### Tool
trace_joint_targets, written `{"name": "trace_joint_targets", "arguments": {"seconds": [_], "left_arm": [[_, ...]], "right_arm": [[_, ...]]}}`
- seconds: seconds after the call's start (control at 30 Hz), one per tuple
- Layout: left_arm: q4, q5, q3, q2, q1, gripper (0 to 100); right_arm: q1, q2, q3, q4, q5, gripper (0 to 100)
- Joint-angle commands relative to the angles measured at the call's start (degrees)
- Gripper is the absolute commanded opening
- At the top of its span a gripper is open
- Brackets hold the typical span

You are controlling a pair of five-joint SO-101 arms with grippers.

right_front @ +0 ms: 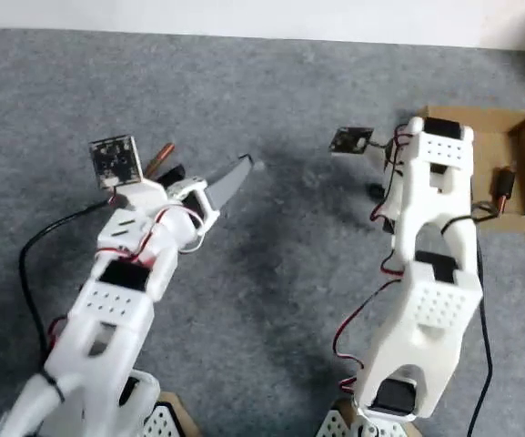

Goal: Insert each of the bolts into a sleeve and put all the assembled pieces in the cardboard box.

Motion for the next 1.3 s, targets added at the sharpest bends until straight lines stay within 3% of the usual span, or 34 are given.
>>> {"name": "trace_joint_targets", "arguments": {"seconds": [0.0, 0.27, 0.4, 1.27], "left_arm": [[-2.81, -0.09, -5.85, 7.08, -0.84, 40], [-3.16, -0.09, -11.12, 15.43, -4.18, 40], [-3.16, -0.09, -11.03, 15.43, -4.09, 40], [-3.16, -0.26, -11.03, 15.43, -4.09, 40]], "right_arm": [[-0.48, 2.86, -9.01, 2.51, 0.62, 19.1], [-1.63, 14.46, -31.16, 13.32, 2.81, 19.1], [-1.80, 16.66, -38.37, 13.85, 2.64, 19.1], [-8.22, 30.64, -34.33, 13.85, -1.41, 18.8]]}}
